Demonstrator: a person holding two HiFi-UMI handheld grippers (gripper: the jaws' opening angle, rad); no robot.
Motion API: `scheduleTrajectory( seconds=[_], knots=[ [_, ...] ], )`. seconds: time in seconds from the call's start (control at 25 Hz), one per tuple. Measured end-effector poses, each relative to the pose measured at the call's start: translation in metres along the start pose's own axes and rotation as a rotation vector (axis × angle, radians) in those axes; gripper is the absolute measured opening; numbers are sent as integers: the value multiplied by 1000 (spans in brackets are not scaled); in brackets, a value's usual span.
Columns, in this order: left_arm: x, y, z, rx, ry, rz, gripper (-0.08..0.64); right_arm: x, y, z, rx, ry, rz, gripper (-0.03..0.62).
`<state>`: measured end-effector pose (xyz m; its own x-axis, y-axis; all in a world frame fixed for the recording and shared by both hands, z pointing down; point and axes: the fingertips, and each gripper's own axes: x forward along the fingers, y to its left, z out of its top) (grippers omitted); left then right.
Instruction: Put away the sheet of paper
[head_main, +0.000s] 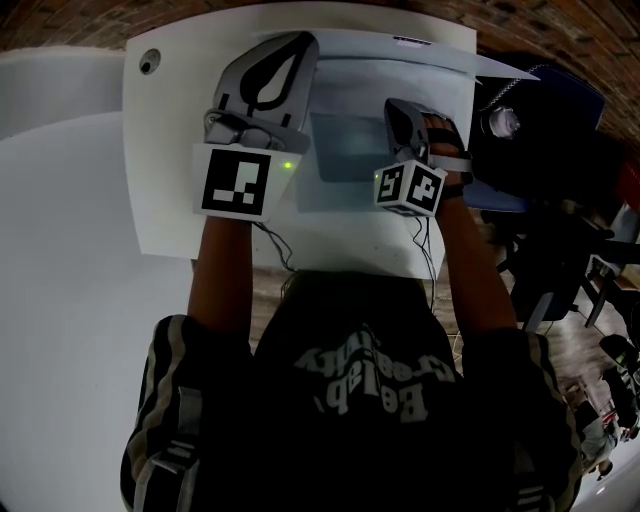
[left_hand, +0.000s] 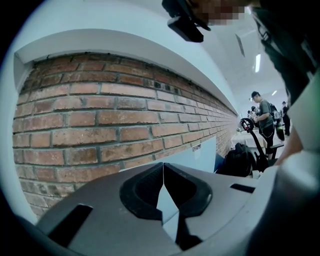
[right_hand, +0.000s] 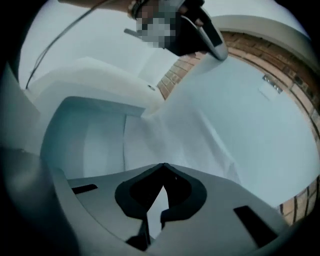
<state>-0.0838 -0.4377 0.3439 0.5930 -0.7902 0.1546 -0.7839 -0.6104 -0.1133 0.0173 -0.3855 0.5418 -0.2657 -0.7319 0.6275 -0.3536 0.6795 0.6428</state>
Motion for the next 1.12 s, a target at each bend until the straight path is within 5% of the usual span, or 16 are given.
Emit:
scheduleTrajectory(
  seconds=[0.16,0.28,0.76,1.12],
  knots=[
    [0,1,0,-4,-5,-3,3,26,10,-32,42,175,49,-6],
    [0,1,0,-7,-7,-6,3,39,17,-37,45,211,83,-6],
    [3,6,0,-23,-5,-11,3,55,23,-24,-39,178,130,-6],
    [3,8,0,-25,-7,-13,3,35,46,-27,-90,149,351,-7]
  ],
)
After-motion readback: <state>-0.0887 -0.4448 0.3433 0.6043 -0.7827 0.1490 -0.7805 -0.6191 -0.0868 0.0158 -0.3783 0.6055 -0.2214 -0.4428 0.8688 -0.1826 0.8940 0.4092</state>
